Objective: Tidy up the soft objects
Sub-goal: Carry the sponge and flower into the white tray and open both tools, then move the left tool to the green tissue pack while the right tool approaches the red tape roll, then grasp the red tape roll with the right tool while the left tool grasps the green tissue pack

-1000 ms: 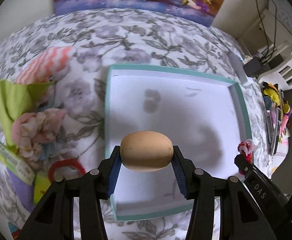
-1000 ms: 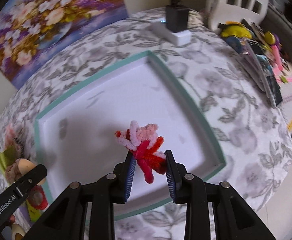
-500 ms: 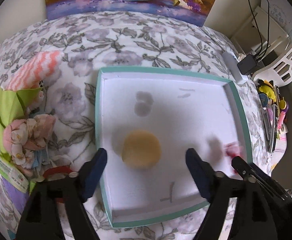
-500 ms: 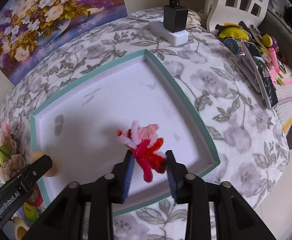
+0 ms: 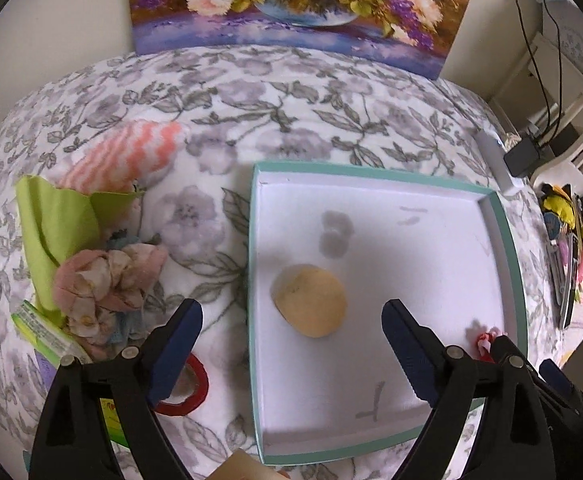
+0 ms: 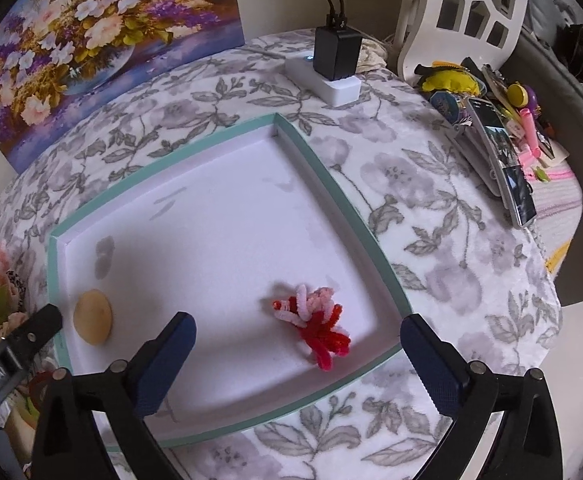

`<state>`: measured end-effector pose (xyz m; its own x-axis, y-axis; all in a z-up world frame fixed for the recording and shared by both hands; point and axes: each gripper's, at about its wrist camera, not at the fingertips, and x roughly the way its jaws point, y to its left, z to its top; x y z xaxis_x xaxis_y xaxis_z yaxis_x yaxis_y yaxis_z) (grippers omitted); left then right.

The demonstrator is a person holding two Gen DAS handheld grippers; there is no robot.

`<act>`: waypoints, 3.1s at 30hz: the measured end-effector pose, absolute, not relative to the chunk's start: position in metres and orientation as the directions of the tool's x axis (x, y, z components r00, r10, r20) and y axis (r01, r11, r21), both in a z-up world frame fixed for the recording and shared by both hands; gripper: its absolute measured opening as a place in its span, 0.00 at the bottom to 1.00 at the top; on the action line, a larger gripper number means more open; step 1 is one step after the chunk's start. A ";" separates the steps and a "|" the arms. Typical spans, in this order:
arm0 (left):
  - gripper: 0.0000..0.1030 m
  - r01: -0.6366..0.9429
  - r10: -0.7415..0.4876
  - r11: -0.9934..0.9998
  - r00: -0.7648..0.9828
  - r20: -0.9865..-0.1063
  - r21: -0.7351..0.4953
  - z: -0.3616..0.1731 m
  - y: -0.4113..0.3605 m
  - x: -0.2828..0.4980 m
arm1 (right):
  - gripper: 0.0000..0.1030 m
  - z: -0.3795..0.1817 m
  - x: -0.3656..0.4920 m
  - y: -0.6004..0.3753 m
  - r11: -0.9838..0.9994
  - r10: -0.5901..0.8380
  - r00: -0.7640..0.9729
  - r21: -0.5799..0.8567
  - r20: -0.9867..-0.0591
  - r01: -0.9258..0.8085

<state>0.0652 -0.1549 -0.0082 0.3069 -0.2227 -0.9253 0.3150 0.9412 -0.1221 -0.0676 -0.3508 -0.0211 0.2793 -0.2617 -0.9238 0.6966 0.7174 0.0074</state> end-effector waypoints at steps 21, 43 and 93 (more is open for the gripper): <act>0.89 0.036 -0.022 0.999 0.390 -0.921 -0.009 0.026 -0.047 0.089 | 1.00 -0.019 -0.040 -0.297 0.771 -0.197 0.278 0.027 -0.940 0.637; 0.89 -0.165 0.025 0.985 0.386 -0.922 -0.043 0.031 0.079 0.094 | 1.00 -0.004 0.015 -0.164 0.910 -0.019 0.377 0.140 -0.926 0.391; 0.89 0.073 -0.104 0.993 0.158 -0.982 -0.094 -0.018 0.007 0.089 | 0.66 -0.076 0.036 -0.139 0.882 0.247 0.291 0.339 -0.924 0.328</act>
<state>0.0886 0.0073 -0.0183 0.1577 -0.1043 -0.9820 0.0730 0.9929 -0.0938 0.0356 -0.1393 -0.0762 0.2906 0.2470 -0.9244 0.3281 0.8818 0.3388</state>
